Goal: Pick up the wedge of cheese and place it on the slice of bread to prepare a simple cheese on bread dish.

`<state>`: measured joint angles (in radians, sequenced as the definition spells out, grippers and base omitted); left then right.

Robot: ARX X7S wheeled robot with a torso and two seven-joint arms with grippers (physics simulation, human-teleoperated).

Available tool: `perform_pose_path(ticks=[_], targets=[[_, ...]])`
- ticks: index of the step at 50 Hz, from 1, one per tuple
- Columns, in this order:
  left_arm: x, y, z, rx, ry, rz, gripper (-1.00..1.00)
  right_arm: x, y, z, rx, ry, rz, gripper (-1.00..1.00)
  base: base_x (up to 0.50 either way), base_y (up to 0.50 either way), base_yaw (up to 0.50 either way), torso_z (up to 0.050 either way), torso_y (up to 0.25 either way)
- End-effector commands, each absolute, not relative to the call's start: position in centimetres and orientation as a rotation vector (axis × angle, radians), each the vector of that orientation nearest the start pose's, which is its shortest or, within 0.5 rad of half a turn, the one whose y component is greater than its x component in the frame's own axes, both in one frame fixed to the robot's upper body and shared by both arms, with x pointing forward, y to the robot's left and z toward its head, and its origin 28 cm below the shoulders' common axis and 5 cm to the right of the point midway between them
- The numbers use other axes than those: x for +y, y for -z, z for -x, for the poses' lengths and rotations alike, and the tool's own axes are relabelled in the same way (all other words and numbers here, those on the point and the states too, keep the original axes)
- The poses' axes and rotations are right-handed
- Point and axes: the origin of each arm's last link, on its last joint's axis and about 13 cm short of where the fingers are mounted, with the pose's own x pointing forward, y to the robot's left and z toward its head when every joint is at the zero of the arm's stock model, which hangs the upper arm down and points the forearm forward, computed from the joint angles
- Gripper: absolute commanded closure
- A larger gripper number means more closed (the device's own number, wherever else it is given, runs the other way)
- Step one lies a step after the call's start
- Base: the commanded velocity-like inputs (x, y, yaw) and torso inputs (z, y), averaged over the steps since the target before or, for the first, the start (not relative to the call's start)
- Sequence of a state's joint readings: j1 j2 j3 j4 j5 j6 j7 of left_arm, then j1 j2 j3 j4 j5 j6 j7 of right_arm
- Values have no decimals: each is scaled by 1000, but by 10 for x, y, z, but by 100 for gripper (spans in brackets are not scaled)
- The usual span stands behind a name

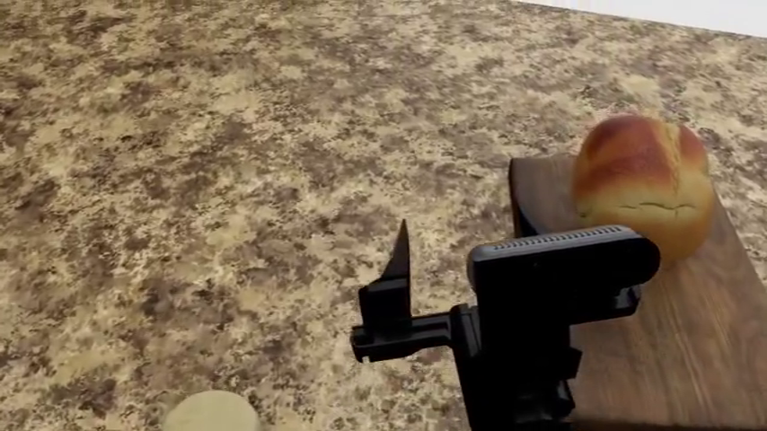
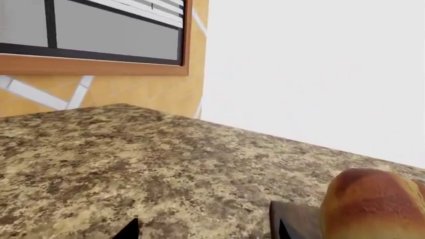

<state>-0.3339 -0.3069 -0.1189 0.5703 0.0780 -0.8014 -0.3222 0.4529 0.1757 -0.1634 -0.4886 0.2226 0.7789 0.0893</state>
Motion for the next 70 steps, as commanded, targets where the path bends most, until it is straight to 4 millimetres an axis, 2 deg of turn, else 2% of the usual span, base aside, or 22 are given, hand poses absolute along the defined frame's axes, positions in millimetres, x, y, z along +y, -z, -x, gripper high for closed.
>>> perform_pose_path(ticks=[1, 18, 28, 31, 35, 47, 59, 70], targets=[[292, -168, -237, -171, -576, -294, -100, -90, -166, -264, -129, -169, 79, -100, 328, 126, 0, 0, 0], [292, -168, -236, -178, -575, -294, -100, -87, -163, -258, -104, -191, 75, -100, 289, 110, 0, 0, 1], [292, -167, -237, -178, -575, -296, -100, -85, -179, -215, -29, -360, 17, -100, 0, 0, 0, 0, 0], [292, -167, -238, -179, -573, -297, -100, -84, -188, -191, -16, -477, -1, -100, 0, 0, 0, 0, 0], [293, -166, -239, -172, -572, -296, -100, -85, -187, -172, 38, -559, -19, -100, 0, 0, 0, 0, 0], [292, -165, -241, -164, -569, -295, -100, -80, -199, -136, 115, -792, 4, -100, 0, 0, 0, 0, 0], [292, -165, -240, -169, -572, -295, -100, -71, -200, -119, 165, -907, 94, -100, 0, 0, 0, 0, 0], [292, -165, -240, -171, -573, -293, -100, -70, -189, -126, 255, -905, 63, -100, 0, 0, 0, 0, 0]])
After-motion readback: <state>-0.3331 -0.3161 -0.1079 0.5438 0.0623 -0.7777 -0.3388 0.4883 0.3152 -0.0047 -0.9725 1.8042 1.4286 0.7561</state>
